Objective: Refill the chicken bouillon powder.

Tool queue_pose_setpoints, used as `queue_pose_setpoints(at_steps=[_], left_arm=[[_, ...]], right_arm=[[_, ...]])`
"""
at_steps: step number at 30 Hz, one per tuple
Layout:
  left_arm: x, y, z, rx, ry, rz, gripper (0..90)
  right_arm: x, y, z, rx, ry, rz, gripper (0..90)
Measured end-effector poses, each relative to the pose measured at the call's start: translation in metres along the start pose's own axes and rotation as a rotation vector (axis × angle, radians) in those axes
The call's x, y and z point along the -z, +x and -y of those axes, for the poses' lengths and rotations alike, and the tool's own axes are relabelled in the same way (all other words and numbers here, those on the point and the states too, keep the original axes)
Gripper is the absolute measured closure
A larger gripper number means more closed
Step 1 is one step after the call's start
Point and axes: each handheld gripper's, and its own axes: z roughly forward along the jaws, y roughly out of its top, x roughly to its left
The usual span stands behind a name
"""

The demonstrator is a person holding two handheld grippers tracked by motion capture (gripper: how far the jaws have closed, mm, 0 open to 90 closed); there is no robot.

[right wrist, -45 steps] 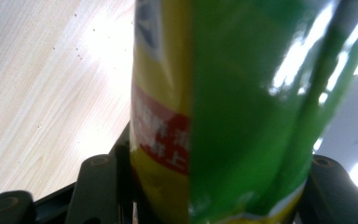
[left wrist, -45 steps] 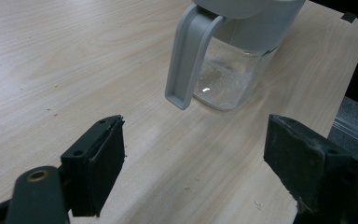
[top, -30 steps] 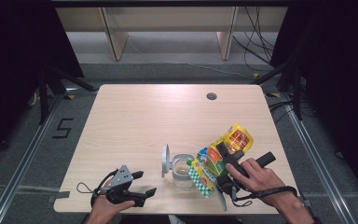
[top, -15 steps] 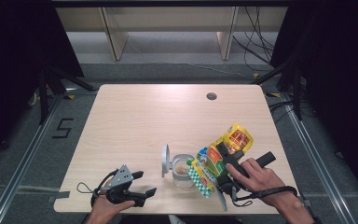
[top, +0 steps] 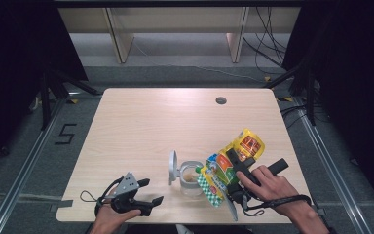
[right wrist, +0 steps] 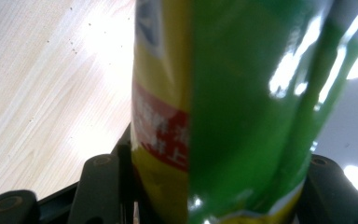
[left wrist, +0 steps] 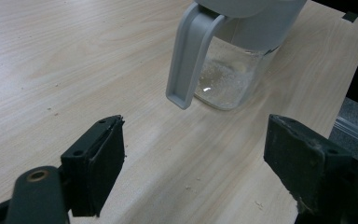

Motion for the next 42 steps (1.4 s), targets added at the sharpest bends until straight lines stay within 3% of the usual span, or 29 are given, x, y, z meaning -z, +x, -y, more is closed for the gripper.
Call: queue_pose_setpoints(at_steps=[42], left_arm=[[0.0002, 0.0, -0.0002, -0.005, 0.0, 0.0, 19.8]], right_arm=[[0.0008, -0.0024, 0.001, 0.018, -0.005, 0.011, 48.3]])
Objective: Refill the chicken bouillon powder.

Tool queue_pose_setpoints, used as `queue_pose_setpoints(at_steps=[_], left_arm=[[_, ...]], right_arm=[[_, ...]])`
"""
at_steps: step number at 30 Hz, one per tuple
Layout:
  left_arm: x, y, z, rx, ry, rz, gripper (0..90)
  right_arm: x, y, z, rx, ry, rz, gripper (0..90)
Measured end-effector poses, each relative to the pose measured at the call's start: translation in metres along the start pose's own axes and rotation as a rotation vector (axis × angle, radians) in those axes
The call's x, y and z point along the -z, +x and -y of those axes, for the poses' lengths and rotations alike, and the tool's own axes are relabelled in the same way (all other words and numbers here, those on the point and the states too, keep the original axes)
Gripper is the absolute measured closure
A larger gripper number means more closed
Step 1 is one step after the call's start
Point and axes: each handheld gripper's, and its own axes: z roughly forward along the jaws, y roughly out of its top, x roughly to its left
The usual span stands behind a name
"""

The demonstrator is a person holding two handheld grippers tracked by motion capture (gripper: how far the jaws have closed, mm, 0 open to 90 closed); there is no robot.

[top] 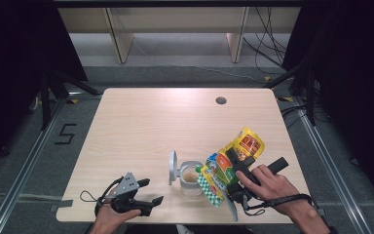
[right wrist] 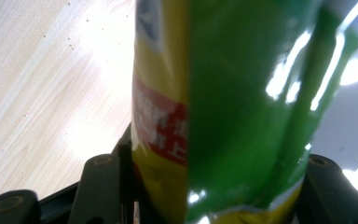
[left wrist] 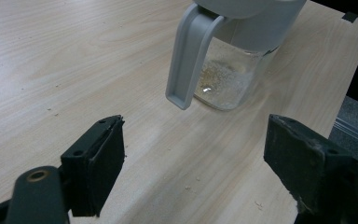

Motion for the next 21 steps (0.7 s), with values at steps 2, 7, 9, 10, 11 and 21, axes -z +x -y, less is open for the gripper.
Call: queue_pose_setpoints(at_steps=[2, 7, 9, 10, 11, 21], left_arm=[[-0.0001, 0.0002, 0.0, 0.0, 0.0, 0.0, 19.8], [-0.0001, 0.0001, 0.0, 0.001, 0.0, 0.0, 19.8], [-0.0001, 0.0001, 0.0, 0.001, 0.0, 0.0, 19.8], [-0.0003, 0.0002, 0.0, 0.001, 0.002, 0.002, 19.8], [-0.0005, 0.0001, 0.0002, 0.005, 0.0, 0.001, 19.8], [-0.0001, 0.0001, 0.0, 0.001, 0.001, 0.0, 19.8]], right_arm=[[0.0001, -0.0003, 0.0005, 0.0, 0.0, 0.0, 48.3], [0.0001, -0.0004, 0.0004, 0.001, -0.001, 0.002, 48.3], [0.0, -0.0005, 0.0004, 0.002, -0.001, 0.002, 48.4], [0.0001, -0.0004, 0.0005, 0.002, -0.001, 0.003, 48.4], [0.0002, -0.0004, 0.0006, 0.001, -0.003, 0.003, 48.4], [0.0004, -0.0003, 0.0004, 0.0, -0.004, 0.001, 48.5]])
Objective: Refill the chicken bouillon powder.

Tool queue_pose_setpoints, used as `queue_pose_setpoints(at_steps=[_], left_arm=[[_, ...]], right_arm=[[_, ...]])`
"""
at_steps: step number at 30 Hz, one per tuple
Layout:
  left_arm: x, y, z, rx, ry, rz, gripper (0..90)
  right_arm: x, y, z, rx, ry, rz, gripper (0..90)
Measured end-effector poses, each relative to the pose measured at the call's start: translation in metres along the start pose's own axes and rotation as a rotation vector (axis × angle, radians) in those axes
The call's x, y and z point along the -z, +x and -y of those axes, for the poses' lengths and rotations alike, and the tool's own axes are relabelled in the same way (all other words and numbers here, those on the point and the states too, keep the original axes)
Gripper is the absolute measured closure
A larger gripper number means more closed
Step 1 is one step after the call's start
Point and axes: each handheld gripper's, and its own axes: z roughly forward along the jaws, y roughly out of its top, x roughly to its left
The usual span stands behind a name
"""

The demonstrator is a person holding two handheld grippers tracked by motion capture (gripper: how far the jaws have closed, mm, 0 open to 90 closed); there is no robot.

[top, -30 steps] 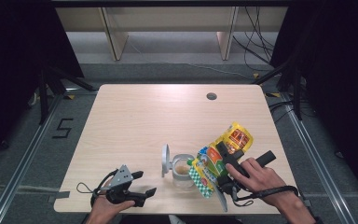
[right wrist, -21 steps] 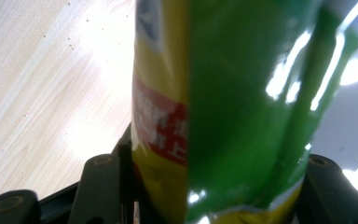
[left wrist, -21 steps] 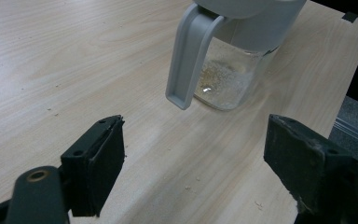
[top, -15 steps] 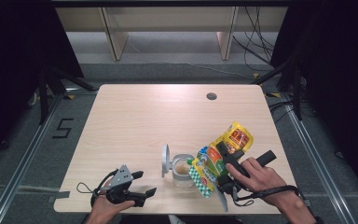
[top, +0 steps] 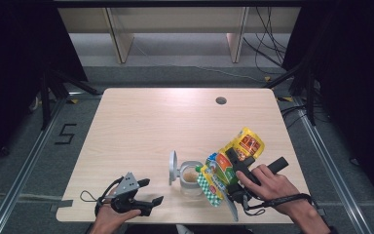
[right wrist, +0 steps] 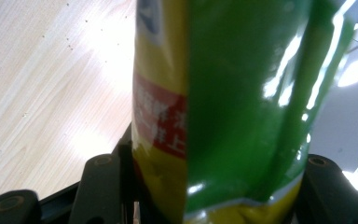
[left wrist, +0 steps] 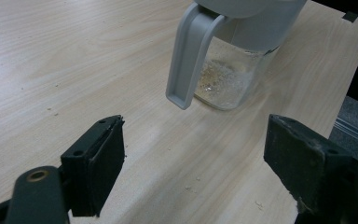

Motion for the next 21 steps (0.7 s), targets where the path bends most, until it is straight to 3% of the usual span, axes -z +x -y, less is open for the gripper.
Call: queue_pose_setpoints(at_steps=[21], left_arm=[[0.0003, 0.0001, -0.0001, 0.003, -0.003, -0.002, 19.8]], right_arm=[[0.0009, 0.0005, -0.0001, 0.004, -0.008, 0.007, 48.9]])
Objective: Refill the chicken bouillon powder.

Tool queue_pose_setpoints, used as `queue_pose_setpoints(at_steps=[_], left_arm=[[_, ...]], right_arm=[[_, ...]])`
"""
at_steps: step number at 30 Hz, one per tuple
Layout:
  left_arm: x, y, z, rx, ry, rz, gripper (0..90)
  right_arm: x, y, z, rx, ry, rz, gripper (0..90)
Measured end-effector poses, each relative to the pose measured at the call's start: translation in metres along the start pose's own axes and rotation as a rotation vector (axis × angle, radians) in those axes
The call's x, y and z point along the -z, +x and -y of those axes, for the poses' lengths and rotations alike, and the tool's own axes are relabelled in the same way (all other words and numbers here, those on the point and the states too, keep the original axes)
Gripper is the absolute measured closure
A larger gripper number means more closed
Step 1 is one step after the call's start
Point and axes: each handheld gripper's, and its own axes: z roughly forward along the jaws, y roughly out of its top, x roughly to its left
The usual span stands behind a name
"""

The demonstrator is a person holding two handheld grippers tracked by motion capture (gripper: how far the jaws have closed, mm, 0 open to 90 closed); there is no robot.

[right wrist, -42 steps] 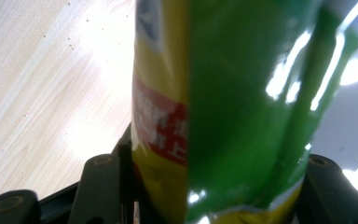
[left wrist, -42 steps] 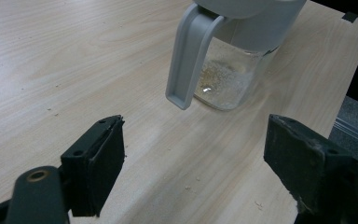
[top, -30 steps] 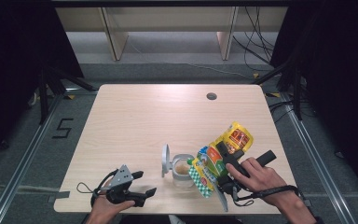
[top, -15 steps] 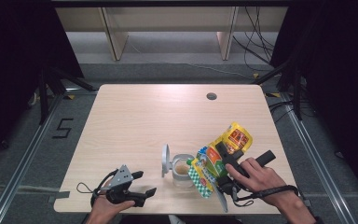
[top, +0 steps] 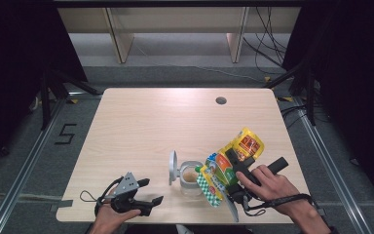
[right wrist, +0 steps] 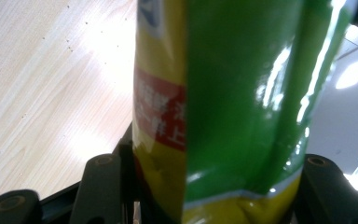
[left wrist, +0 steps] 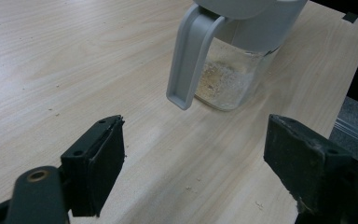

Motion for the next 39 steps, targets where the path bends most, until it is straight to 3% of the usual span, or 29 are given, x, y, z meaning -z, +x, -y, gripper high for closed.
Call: queue_pose_setpoints(at_steps=[39], left_arm=[[0.0, 0.0003, -0.0002, -0.004, 0.0, 0.001, 19.8]], right_arm=[[-0.0046, -0.0008, 0.002, 0.0, -0.009, -0.009, 49.0]])
